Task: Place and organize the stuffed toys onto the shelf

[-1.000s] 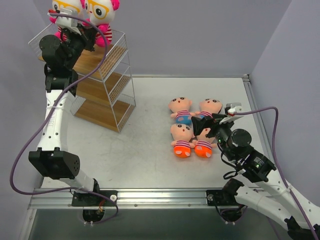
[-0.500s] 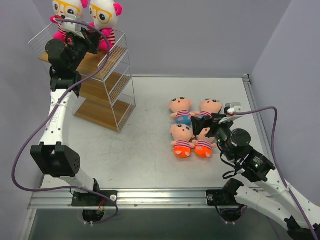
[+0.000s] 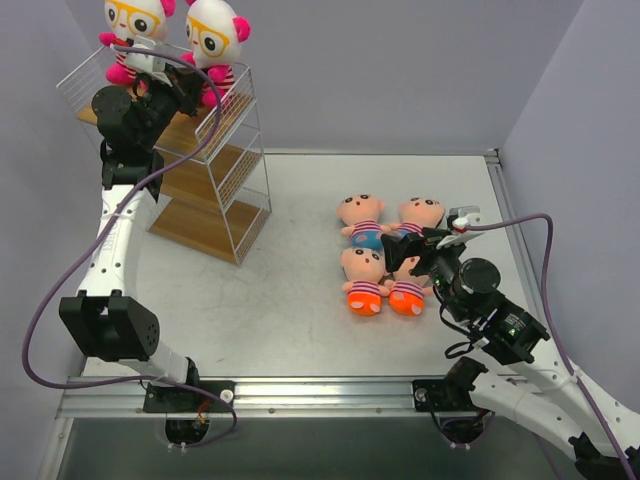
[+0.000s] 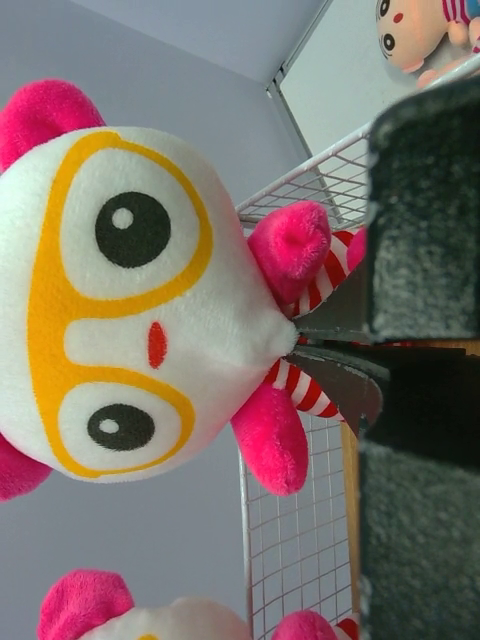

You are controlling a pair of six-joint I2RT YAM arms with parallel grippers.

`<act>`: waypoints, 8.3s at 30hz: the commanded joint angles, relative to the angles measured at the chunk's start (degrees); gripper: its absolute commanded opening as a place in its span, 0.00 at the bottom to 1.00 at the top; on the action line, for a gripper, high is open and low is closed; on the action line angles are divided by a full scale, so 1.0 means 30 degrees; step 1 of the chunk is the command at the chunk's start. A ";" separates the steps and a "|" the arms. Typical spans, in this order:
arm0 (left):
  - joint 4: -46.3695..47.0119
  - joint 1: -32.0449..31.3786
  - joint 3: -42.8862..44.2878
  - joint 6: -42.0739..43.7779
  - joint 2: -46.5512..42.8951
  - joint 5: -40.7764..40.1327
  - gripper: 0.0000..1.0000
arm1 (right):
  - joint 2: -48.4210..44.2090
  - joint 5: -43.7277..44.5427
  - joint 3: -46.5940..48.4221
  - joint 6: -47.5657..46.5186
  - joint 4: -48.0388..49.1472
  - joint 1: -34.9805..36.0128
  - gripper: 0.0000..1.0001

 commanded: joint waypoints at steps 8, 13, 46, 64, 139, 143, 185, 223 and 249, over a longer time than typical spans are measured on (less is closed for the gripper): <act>0.0100 0.0010 -0.0242 -0.0044 -0.0980 0.1390 0.08 | -0.0283 -0.0335 -0.0176 0.0057 0.1026 0.0091 1.00; 0.0012 0.0010 -0.0332 0.0132 -0.0980 0.1391 0.21 | -0.0312 -0.0364 -0.0146 0.0086 0.1026 0.0091 1.00; -0.7798 0.0010 -0.0067 -0.2590 -0.7305 -0.4555 0.94 | 0.3083 0.0950 0.1843 0.1695 -0.1637 0.0033 1.00; -1.7855 -0.0809 -0.5515 -0.2887 -1.5363 -0.7452 0.94 | 0.9382 -0.5050 0.1289 0.4247 -0.2959 -0.4801 0.85; -0.7664 -1.9325 -1.8436 -1.4575 -1.0208 -1.6393 0.37 | 1.1611 -0.3293 -0.0791 1.5585 0.7324 0.0589 0.00; -0.7925 -1.9296 -1.8700 -1.4575 -1.0764 -1.6656 0.09 | 1.1963 -0.3674 -0.0850 1.5556 0.7530 0.0677 0.00; -1.9118 -0.0488 -1.8818 -1.1733 -1.3840 -0.9653 0.02 | 0.7219 -0.0306 -0.1757 0.9464 0.3780 0.0648 0.75; -0.4734 0.7979 -1.5684 0.2562 -0.3443 0.1301 0.05 | 0.1798 -0.2063 -0.3808 0.2872 0.6240 0.0472 0.75; -0.3122 0.8009 -1.5623 0.1688 -0.1624 -0.1070 0.72 | 0.2354 -0.2796 -0.4130 0.2518 0.6709 0.0472 0.75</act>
